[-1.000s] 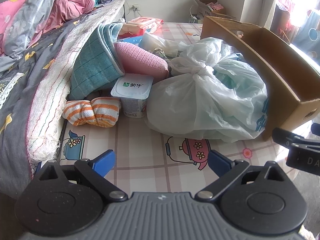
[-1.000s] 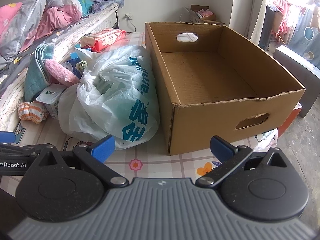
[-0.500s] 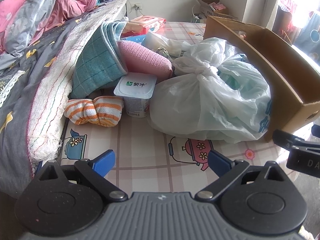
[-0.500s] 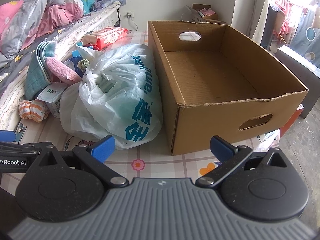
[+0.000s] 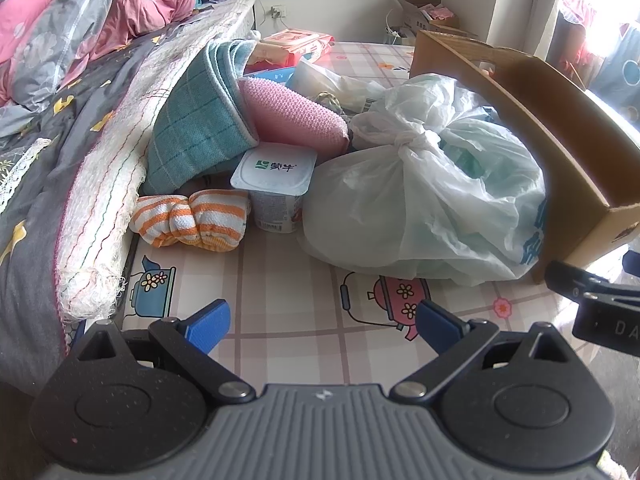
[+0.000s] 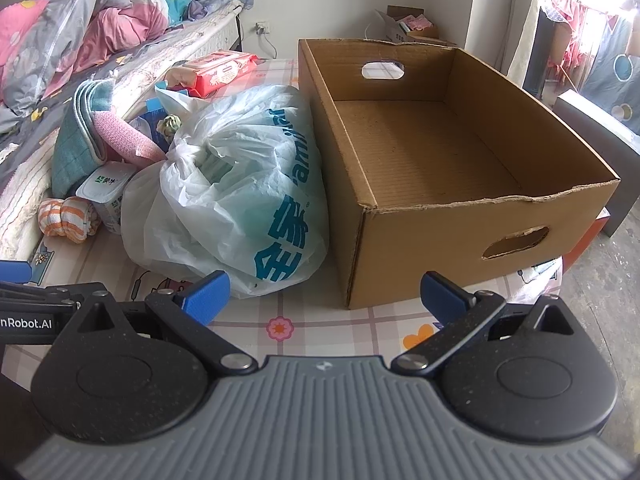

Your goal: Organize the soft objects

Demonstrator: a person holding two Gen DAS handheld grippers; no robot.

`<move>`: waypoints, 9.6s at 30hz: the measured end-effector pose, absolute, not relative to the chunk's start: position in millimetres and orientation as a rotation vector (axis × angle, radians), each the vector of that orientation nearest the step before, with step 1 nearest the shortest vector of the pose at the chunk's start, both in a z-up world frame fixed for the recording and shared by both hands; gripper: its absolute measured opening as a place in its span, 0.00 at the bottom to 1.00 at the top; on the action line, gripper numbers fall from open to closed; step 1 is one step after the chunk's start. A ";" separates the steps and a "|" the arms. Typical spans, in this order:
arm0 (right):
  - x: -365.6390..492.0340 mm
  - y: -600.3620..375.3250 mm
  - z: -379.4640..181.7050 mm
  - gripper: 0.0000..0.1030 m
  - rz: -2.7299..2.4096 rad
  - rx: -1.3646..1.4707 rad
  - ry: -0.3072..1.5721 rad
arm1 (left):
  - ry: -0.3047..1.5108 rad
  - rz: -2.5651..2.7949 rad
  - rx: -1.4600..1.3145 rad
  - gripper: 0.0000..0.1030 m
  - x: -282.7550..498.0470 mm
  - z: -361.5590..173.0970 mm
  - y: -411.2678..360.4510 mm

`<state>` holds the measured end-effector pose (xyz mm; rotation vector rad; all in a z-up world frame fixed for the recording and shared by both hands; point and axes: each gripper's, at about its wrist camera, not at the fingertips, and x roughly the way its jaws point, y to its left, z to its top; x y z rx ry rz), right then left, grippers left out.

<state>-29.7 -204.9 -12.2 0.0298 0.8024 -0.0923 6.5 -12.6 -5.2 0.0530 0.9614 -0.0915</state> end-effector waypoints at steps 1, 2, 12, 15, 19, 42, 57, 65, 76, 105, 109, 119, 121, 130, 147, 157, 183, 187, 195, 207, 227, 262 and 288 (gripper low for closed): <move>-29.6 -204.3 -12.7 0.99 -0.091 0.029 0.803 | 0.962 -0.091 0.053 0.97 6.4 -5.4 -12.2; -29.6 -203.9 -13.0 0.99 -0.091 0.028 0.803 | 0.963 -0.091 0.053 0.97 6.4 -6.2 -11.6; -29.7 -203.1 -13.3 0.99 -0.090 0.027 0.802 | 0.963 -0.090 0.052 0.97 6.4 -7.1 -10.6; -29.6 -203.2 -13.4 0.99 -0.090 0.027 0.803 | 0.964 -0.090 0.052 0.97 6.3 -7.1 -10.6; -29.3 -202.9 -13.8 0.99 -0.090 0.027 0.803 | 0.965 -0.090 0.053 0.97 5.8 -8.2 -9.8; -24.0 -191.5 -8.8 0.99 -0.031 -0.030 0.732 | 0.841 -0.029 0.089 0.97 2.9 -0.8 7.8; 17.5 -139.2 42.0 0.98 0.228 -0.163 0.458 | 0.751 -0.031 -0.092 0.88 58.4 32.7 59.0; 71.4 -82.0 33.2 0.73 0.400 -0.275 0.496 | 0.734 -0.029 -0.160 0.64 100.0 42.8 75.8; 139.3 -61.2 8.1 0.06 0.503 -0.283 0.641 | 0.708 -0.028 -0.239 0.51 106.7 26.6 93.4; 199.0 -69.8 6.2 0.31 0.660 -0.120 0.824 | 0.692 -0.035 -0.171 0.38 96.2 0.5 69.3; 206.7 -109.8 24.2 0.30 0.635 0.062 0.799 | 0.673 -0.088 -0.173 0.48 97.7 7.0 62.0; 214.0 -179.0 9.6 0.30 0.773 0.629 0.985 | 0.677 -0.277 -0.243 0.95 83.5 21.1 38.7; 212.0 -179.6 1.4 0.30 0.790 0.694 1.035 | 0.709 -0.295 -0.257 0.96 87.9 17.0 35.6; 204.6 -166.0 -2.5 0.32 0.645 0.447 1.073 | 0.786 -0.302 -0.246 0.91 101.1 -3.6 17.5; 189.5 -196.7 14.0 0.27 0.717 0.526 1.004 | 0.799 -0.352 -0.285 0.83 104.9 10.9 9.2; 175.1 -277.7 66.5 0.27 0.703 0.598 0.827 | 0.706 -0.479 -0.174 0.81 126.5 66.4 -63.5; 360.8 -441.2 -31.3 0.27 0.502 0.649 1.135 | 0.825 -0.493 0.000 0.81 263.9 45.7 -183.7; 378.4 -424.2 -52.5 0.27 0.499 0.594 1.175 | 0.790 -0.452 0.012 0.81 256.7 54.5 -161.6; 401.4 -396.4 -76.1 0.28 0.508 0.527 1.152 | 0.803 -0.388 -0.043 0.85 241.4 55.1 -123.6; 400.3 -402.2 -82.9 0.51 0.334 0.470 1.113 | 0.800 -0.364 -0.066 0.86 213.9 47.3 -93.9; 375.1 -374.0 -48.2 0.45 0.228 0.405 1.029 | 0.726 -0.268 -0.126 0.89 174.1 61.0 -32.9; 514.9 -95.8 -73.7 0.35 0.515 0.528 1.388 | 1.253 -0.086 -0.469 0.54 403.2 -24.9 90.3; 476.7 -132.0 -0.4 0.21 0.626 0.563 1.245 | 1.099 -0.110 -0.406 0.44 359.5 61.3 58.6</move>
